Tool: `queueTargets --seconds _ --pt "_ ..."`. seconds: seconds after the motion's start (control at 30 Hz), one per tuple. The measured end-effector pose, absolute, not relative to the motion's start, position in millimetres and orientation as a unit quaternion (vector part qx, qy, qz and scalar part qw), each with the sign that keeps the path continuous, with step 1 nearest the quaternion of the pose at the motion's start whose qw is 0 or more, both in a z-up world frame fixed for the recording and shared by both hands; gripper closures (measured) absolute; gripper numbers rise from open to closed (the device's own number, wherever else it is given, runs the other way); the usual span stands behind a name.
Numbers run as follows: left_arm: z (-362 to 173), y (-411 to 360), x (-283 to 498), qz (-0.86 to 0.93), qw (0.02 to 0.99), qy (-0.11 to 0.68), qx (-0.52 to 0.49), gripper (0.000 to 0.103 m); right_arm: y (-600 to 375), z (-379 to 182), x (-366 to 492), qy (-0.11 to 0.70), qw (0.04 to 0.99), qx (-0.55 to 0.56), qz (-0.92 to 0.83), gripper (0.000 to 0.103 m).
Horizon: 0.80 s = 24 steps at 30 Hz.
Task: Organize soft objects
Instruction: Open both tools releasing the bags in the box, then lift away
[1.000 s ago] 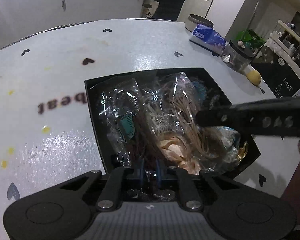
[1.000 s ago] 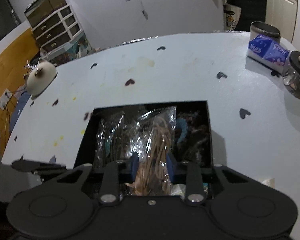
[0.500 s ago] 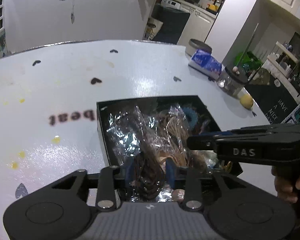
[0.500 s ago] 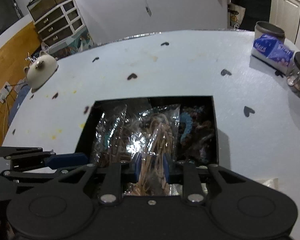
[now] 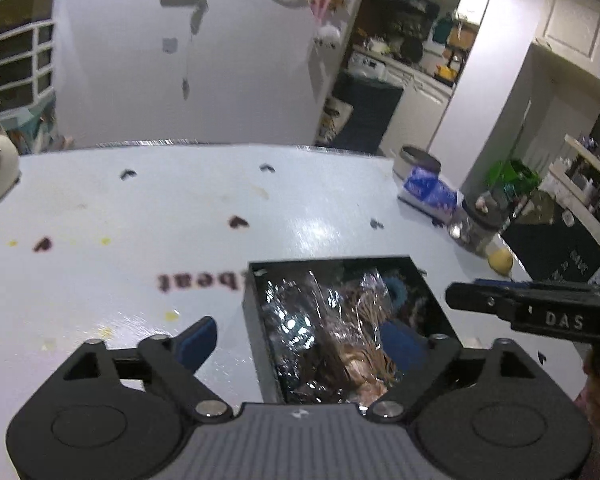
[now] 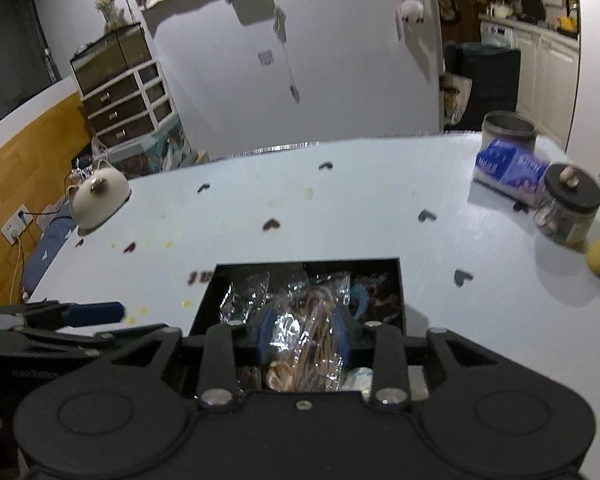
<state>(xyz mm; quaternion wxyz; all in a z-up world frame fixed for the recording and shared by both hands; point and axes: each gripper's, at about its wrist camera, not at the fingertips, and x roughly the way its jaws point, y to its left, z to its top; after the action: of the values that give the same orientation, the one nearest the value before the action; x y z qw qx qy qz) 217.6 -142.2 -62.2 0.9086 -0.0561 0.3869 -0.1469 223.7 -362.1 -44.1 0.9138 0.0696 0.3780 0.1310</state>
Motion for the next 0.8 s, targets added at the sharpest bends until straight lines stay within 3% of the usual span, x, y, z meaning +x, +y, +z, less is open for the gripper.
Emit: queueTargets --seconds 0.1,0.27,0.33,0.4,0.8 --pt "-51 -134 206 -0.139 0.916 0.371 -0.064 0.0 -362 -34 209 0.36 0.922 0.067 0.124 0.058" --pt "-39 -117 183 -0.13 0.924 0.351 -0.079 0.0 -359 -23 182 0.335 0.934 0.068 0.107 0.045" --pt "-35 -111 174 -0.127 0.925 0.348 -0.084 0.0 -357 -20 172 0.327 0.937 0.071 0.1 0.031" --pt "-31 -105 163 -0.121 0.928 0.341 -0.083 0.0 -356 -17 160 0.318 0.94 0.075 0.094 0.026" --pt "-14 -82 100 -0.098 0.945 0.309 -0.053 0.0 -341 -1 94 0.273 0.958 0.058 0.067 0.013"
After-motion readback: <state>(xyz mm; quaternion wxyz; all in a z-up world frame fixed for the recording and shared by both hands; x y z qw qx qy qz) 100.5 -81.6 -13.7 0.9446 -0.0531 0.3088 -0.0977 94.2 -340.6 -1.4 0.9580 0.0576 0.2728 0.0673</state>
